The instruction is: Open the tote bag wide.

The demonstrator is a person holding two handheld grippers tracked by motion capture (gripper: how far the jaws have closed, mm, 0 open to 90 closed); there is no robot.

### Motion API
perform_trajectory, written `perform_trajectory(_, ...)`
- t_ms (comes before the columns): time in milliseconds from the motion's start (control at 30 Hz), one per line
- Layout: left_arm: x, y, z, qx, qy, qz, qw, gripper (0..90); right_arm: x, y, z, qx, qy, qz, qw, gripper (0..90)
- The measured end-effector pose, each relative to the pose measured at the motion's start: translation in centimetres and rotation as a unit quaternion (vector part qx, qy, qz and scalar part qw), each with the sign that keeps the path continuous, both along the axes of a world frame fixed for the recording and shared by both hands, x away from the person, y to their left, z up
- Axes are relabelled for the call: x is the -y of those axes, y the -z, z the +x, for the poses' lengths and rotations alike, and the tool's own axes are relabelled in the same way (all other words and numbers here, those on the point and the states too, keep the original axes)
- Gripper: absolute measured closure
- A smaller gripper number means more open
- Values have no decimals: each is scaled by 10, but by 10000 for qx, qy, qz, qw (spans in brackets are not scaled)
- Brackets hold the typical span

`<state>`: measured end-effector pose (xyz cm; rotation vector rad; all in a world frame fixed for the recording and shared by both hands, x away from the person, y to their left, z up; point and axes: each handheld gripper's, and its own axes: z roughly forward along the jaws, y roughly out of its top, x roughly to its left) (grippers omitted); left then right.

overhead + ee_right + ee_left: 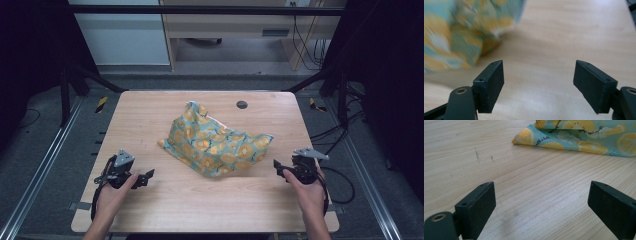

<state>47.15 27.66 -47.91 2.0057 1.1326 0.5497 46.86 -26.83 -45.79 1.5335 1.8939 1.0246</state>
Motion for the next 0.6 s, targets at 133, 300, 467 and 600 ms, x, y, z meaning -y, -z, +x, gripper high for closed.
perform_trajectory(133,2,0,0,-8,64,14,10000,74,-3,-39,16,54,-210,-117,9997,236)
perform_trajectory(300,5,0,-1,-14,117,84,9999,75,-11,-83,46,-20,-570,-190,9982,204)
perform_trajectory(467,5,-1,-1,-6,133,122,9998,75,-28,-99,78,-378,-937,-416,9940,190)
perform_trajectory(600,6,0,-1,-19,168,153,9997,75,-40,-100,100,-565,-1065,-464,9916,201)
